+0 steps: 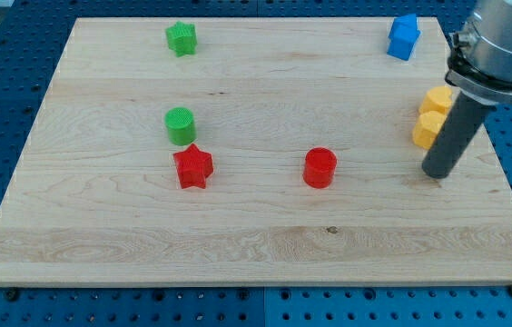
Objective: Push the yellow hexagon towards the yellow heart
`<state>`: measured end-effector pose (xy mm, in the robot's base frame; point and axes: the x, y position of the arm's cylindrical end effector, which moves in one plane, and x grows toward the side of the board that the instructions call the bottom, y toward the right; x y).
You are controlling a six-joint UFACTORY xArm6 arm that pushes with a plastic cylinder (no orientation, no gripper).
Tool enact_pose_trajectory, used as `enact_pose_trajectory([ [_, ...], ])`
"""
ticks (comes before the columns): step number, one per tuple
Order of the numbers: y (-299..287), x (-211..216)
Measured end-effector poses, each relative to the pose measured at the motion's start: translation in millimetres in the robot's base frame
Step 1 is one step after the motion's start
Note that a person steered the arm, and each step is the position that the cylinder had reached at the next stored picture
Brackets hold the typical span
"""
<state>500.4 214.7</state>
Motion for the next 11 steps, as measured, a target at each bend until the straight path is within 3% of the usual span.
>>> enact_pose_trajectory([
  [11, -9.6, -34.3],
])
